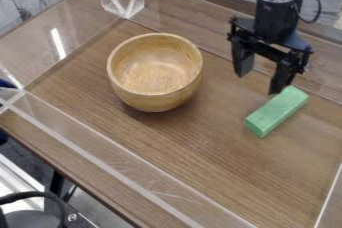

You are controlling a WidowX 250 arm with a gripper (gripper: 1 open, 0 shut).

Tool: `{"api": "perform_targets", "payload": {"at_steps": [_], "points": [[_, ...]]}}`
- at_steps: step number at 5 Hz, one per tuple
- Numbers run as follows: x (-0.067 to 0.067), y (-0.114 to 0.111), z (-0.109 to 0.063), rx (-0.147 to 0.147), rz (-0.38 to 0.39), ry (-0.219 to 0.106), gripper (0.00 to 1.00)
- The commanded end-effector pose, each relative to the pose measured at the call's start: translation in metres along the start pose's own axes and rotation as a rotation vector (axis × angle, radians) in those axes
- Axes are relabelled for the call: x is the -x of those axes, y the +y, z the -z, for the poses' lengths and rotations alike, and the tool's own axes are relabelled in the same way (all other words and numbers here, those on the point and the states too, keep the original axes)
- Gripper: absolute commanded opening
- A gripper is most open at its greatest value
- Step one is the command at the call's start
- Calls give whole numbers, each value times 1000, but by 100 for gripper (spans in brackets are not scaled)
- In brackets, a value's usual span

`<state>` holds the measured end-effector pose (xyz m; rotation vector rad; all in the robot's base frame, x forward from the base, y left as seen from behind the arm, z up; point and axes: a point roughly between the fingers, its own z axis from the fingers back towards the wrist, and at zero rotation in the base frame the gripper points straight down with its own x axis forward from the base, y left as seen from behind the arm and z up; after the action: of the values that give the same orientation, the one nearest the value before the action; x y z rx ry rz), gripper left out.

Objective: Put the green block in the brown bowl

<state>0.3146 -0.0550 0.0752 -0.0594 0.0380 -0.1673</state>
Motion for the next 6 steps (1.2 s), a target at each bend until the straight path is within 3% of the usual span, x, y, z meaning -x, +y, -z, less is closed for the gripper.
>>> {"api": "perform_targets", "payload": {"at_steps": [1, 4, 5, 6], "points": [[-20, -5, -10, 4, 29, -76, 100], [-33, -9, 34, 15, 55, -28, 100], [-34, -8, 39, 17, 51, -19, 0], [-33, -8, 38, 18, 52, -22, 0]]}}
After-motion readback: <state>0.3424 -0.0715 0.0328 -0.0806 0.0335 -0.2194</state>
